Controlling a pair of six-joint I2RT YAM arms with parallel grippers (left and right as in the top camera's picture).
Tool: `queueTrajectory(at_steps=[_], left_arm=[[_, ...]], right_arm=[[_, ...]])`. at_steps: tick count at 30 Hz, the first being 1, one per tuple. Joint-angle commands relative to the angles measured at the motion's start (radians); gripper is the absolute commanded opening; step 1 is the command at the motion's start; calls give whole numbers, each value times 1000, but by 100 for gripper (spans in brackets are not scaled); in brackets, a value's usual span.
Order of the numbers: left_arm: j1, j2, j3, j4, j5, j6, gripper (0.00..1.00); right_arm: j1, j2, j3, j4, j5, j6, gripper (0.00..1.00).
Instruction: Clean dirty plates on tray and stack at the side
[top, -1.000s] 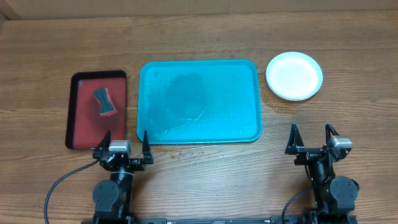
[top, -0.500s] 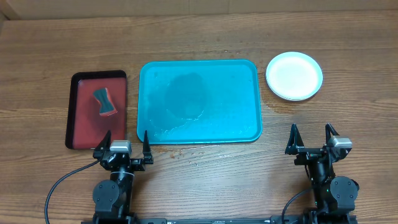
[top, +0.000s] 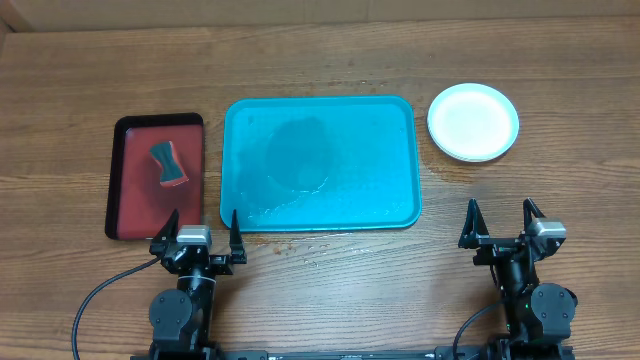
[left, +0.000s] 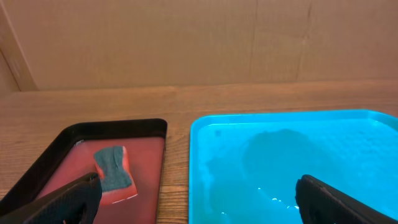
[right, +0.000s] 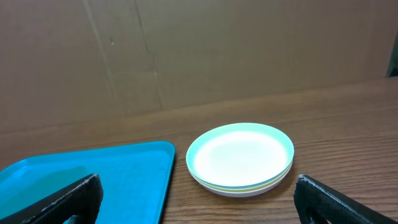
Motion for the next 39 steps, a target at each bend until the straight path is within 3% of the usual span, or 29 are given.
queueTrajectory(at_steps=[1, 8, 13, 39], left_arm=[[-4, -12, -5, 3, 12, 23, 100], [-4, -12, -5, 3, 12, 23, 100], [-4, -12, -5, 3, 12, 23, 100], [-4, -12, -5, 3, 12, 23, 100]], right_arm=[[-7, -8, -11, 7, 1, -3, 100], [-5, -8, -11, 6, 5, -14, 100], [-1, -8, -11, 6, -8, -109, 100], [-1, -8, -11, 8, -6, -105, 100]])
